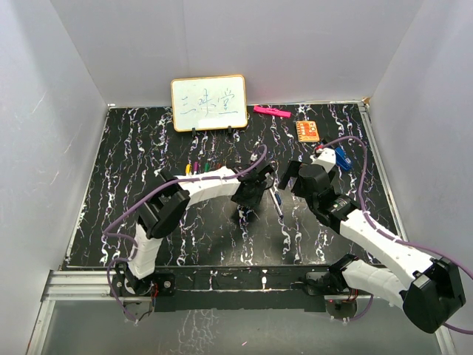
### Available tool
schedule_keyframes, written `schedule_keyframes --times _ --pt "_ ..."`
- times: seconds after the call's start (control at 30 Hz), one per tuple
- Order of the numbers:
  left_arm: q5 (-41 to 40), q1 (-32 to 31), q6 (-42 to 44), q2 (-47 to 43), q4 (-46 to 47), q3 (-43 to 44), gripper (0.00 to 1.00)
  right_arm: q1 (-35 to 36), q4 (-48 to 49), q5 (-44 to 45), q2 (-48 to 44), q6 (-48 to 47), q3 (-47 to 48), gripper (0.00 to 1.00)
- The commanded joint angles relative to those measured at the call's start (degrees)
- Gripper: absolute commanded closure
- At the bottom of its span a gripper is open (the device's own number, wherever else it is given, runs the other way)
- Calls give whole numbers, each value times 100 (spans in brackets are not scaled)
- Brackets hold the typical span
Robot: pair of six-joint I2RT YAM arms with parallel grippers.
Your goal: Insert the pens into the pen caps
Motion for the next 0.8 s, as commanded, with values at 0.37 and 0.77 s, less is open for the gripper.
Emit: schedule_keyframes --times 0.37,0.77 --pt "-94 109 -169 -874 -181 -1079 55 -33 -150 7 405 -88 -102 16" --pt "158 167 -586 -1817 549 -1993 55 -33 -89 -662 1032 -415 74 42"
